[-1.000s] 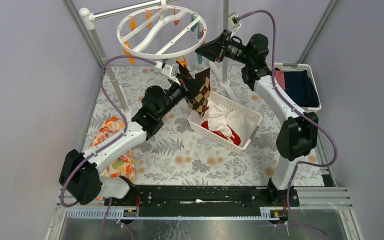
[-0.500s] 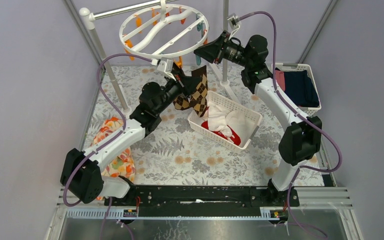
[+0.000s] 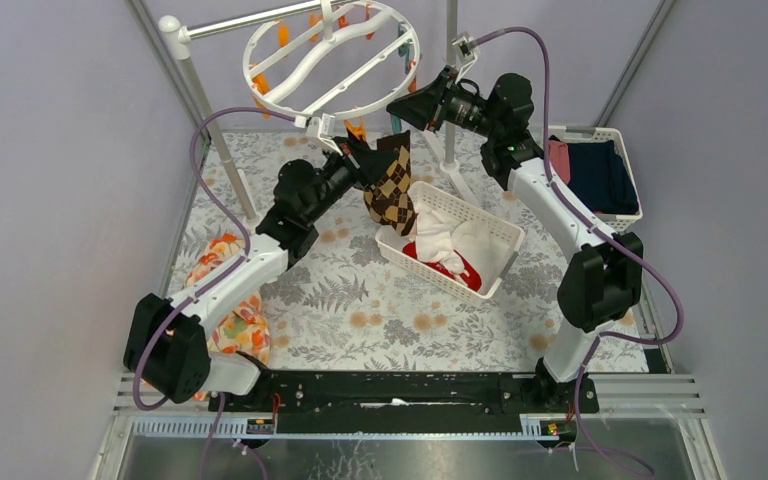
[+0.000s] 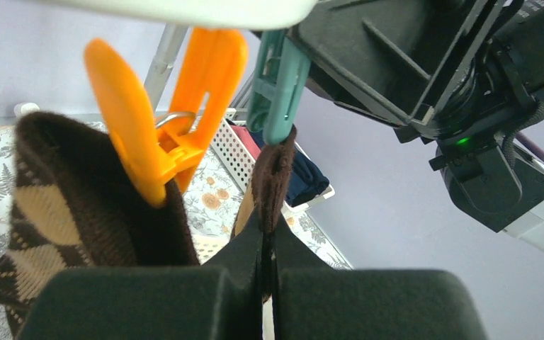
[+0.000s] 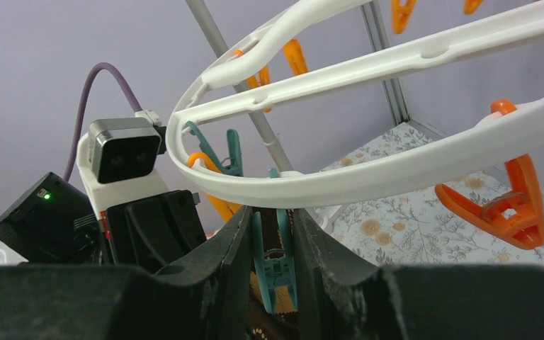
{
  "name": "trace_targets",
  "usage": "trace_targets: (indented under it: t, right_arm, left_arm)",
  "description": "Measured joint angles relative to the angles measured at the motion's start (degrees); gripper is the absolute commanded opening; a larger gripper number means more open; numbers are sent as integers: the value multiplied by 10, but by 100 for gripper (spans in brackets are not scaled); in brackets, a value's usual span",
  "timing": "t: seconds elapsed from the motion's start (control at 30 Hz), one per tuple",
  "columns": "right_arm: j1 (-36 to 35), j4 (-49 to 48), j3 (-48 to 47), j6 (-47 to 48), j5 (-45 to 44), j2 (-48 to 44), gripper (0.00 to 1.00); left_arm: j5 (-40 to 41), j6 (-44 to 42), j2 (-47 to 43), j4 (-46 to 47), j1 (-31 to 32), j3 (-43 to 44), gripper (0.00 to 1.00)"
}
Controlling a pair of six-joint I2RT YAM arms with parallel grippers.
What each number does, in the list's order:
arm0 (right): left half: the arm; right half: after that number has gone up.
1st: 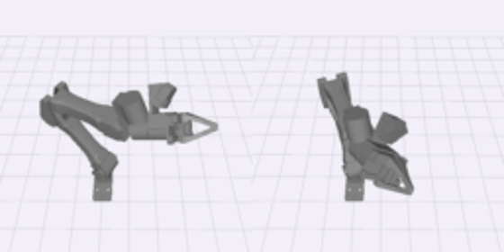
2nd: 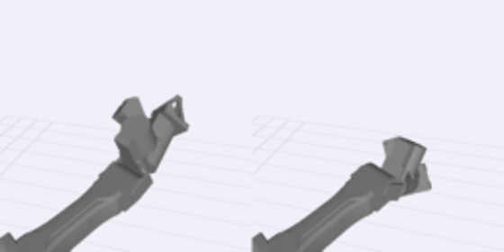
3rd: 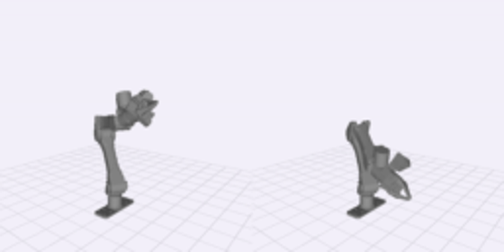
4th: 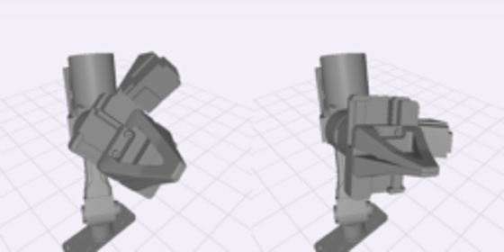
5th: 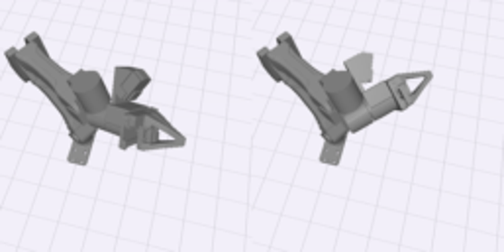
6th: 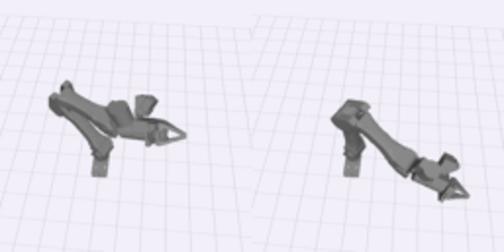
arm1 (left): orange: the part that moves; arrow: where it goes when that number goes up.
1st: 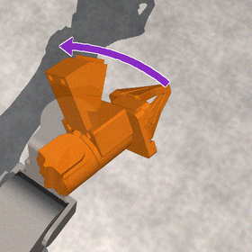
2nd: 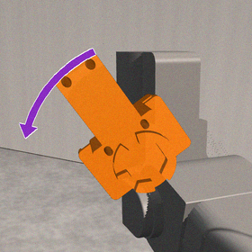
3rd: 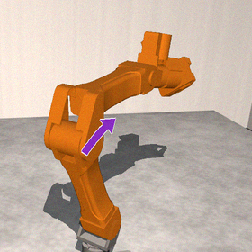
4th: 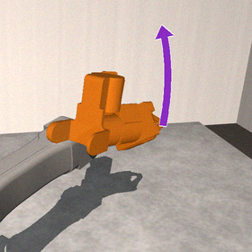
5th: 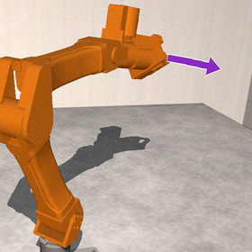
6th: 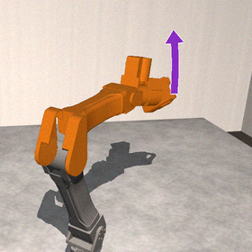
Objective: Clip the socks to the hanger
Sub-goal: Clamp the sock onto the hanger.
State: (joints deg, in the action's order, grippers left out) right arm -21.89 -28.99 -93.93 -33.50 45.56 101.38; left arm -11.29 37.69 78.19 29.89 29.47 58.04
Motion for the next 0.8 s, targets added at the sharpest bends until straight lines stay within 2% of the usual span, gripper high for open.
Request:
trace_targets:
  t: [0.8]
  right_arm:
    - [-2,-17,5,-22,2,-1,0]
  left_arm:
    - [-59,49,20,12,-23,-4,0]
